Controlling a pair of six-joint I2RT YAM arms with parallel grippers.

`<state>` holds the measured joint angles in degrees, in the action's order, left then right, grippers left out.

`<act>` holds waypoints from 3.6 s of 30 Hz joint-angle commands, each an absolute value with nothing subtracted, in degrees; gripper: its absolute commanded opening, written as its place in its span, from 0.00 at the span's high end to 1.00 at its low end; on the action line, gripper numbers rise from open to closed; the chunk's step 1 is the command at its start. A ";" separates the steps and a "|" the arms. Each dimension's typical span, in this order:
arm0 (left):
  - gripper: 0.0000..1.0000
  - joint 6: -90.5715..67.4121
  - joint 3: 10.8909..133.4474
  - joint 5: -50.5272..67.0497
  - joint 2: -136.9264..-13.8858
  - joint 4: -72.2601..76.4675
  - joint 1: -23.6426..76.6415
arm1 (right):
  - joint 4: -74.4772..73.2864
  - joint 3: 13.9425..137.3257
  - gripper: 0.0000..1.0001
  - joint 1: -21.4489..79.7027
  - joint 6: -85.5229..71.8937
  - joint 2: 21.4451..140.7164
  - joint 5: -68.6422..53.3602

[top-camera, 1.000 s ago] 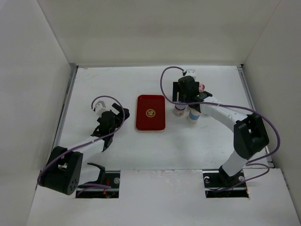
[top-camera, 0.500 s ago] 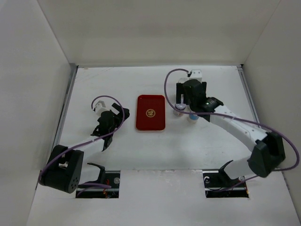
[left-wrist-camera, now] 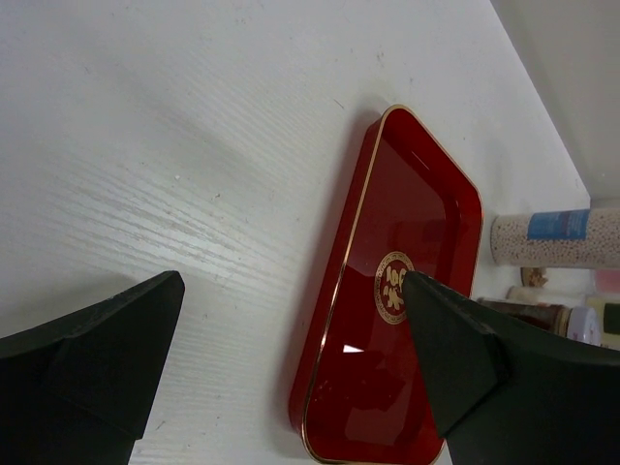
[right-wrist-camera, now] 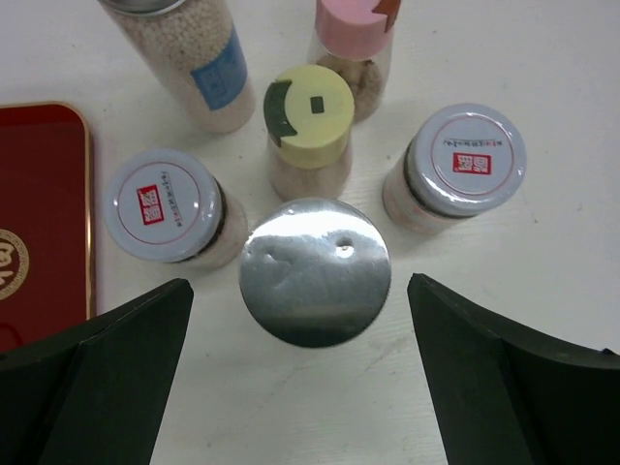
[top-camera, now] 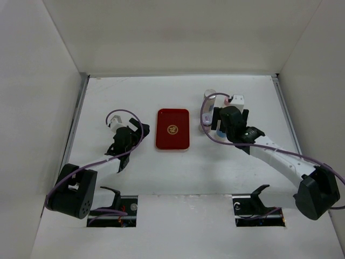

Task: Organize the condiment bottles

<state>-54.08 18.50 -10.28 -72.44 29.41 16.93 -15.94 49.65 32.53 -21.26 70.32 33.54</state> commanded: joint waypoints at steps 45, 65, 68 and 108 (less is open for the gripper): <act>0.00 -54.58 16.79 -10.28 -70.31 32.70 14.63 | 8.88 94.04 0.50 46.18 -13.89 114.08 23.47; 0.00 -54.67 16.87 -9.50 -71.19 32.70 13.93 | 10.28 91.34 0.14 46.80 -14.24 109.63 22.85; 0.00 -54.67 16.87 -9.75 -70.75 32.70 14.10 | 12.47 83.18 0.12 46.71 -13.62 100.84 23.03; 0.00 -54.93 17.31 -9.76 -72.24 33.31 14.46 | 18.10 61.95 0.49 38.27 -19.07 93.67 28.66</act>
<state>-54.50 17.23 -9.85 -71.81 30.35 14.35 8.19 55.35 36.27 -19.53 94.28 28.62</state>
